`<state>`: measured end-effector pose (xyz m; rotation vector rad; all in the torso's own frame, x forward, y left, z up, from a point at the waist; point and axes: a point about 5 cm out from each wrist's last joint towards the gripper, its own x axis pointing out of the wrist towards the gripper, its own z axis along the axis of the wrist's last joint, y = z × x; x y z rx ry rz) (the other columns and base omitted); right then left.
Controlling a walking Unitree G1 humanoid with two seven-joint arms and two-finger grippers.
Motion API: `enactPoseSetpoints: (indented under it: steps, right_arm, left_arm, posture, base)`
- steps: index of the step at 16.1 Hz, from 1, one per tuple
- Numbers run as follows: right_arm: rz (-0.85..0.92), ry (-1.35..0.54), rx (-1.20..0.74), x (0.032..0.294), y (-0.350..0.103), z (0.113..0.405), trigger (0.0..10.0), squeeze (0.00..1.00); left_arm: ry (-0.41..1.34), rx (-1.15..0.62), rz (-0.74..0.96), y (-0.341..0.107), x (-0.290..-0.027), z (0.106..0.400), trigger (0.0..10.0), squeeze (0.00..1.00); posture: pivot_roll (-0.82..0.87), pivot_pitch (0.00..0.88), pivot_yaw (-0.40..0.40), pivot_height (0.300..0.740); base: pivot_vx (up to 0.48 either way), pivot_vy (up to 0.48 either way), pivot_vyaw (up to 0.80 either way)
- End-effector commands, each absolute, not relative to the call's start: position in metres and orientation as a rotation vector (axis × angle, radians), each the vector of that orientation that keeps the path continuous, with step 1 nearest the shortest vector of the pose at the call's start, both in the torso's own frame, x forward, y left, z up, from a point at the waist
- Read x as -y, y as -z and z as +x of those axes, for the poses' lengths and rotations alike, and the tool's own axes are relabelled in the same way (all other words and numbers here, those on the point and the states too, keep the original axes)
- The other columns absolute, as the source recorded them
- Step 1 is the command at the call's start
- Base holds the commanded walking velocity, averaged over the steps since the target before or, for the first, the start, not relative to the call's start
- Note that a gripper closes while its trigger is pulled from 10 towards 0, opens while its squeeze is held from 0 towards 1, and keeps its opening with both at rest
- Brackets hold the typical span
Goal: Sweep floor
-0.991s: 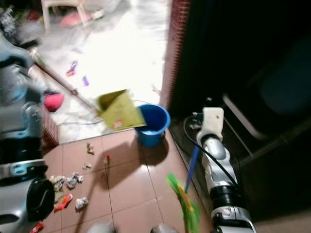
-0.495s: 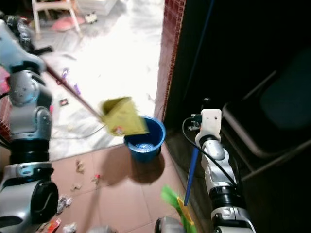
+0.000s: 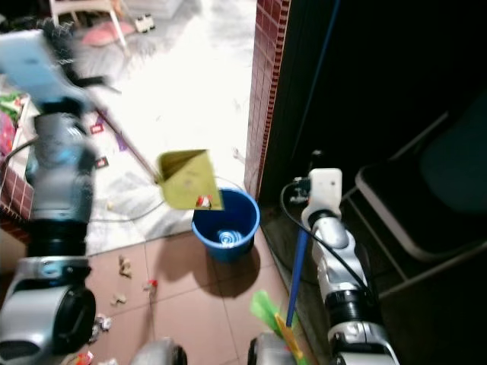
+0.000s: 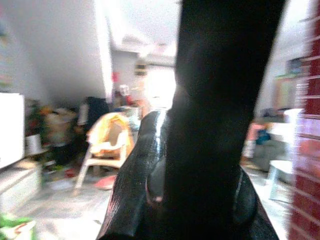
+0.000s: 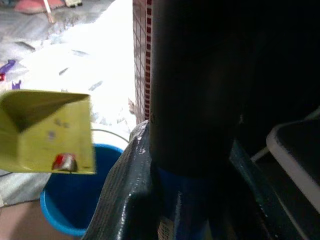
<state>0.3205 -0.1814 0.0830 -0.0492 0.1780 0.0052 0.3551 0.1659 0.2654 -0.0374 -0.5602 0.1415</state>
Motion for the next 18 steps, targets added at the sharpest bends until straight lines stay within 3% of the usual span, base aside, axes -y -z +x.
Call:
enactPoseSetpoints:
  steps: [1,4,10,14,16,18]
  right_arm:
    - [-0.059,-0.016,-0.160,0.177,-0.087,0.322,10.0,0.00]
    - [-0.059,-0.017,-0.158,0.176,-0.088,0.323,10.0,0.00]
    - [-0.062,-0.025,-0.151,0.174,-0.088,0.324,10.0,0.00]
    - [-0.060,-0.031,-0.143,0.172,-0.089,0.325,10.0,0.00]
    - [-0.061,-0.031,-0.132,0.172,-0.091,0.325,10.0,0.00]
    - [-0.054,-0.025,-0.124,0.172,-0.092,0.325,10.0,0.00]
  left_arm:
    - [-0.135,0.615,-0.063,-0.273,-0.164,0.350,10.0,0.00]
    - [-0.070,0.598,-0.048,-0.263,-0.144,0.348,10.0,0.00]
    - [0.172,0.663,0.163,-0.258,-0.113,0.340,10.0,0.00]
    - [0.468,0.681,0.231,-0.251,-0.074,0.325,10.0,0.00]
    - [0.819,0.639,0.374,-0.216,-0.043,0.298,10.0,0.00]
    - [0.977,0.583,0.461,-0.187,-0.037,0.283,10.0,0.00]
  posture:
    - [-0.08,0.035,0.005,0.740]
    - [-0.09,0.035,0.008,0.740]
    - [-0.07,0.030,0.011,0.740]
    - [-0.07,0.032,0.021,0.740]
    - [-0.06,0.036,0.027,0.740]
    - [-0.07,0.044,0.035,0.740]
  base:
    - [0.000,0.000,0.00]
    - [0.000,0.000,0.00]
    - [0.000,0.000,0.00]
    - [0.000,0.000,0.00]
    - [0.000,0.000,0.00]
    - [0.000,0.000,0.00]
